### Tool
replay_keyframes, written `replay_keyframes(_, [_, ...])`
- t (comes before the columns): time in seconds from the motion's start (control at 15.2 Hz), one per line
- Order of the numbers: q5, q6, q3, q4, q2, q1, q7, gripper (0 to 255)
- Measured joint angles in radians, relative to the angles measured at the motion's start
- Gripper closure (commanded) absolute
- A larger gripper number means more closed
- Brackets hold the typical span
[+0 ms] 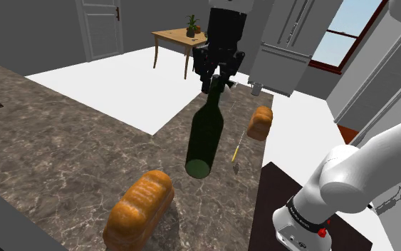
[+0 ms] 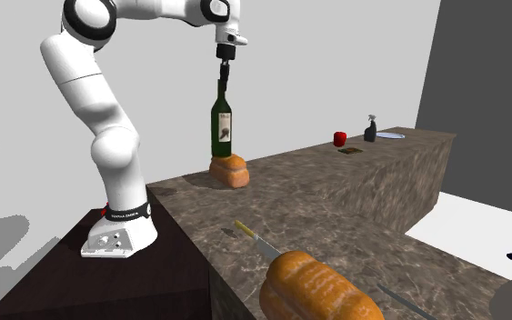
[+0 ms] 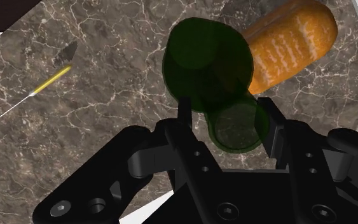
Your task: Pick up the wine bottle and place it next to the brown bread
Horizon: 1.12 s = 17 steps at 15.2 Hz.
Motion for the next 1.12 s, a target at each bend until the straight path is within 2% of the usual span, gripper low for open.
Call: replay_keyframes(1.12, [0.021, 0.226, 0.014, -0.272, -0.046, 0.011, -0.031, 255])
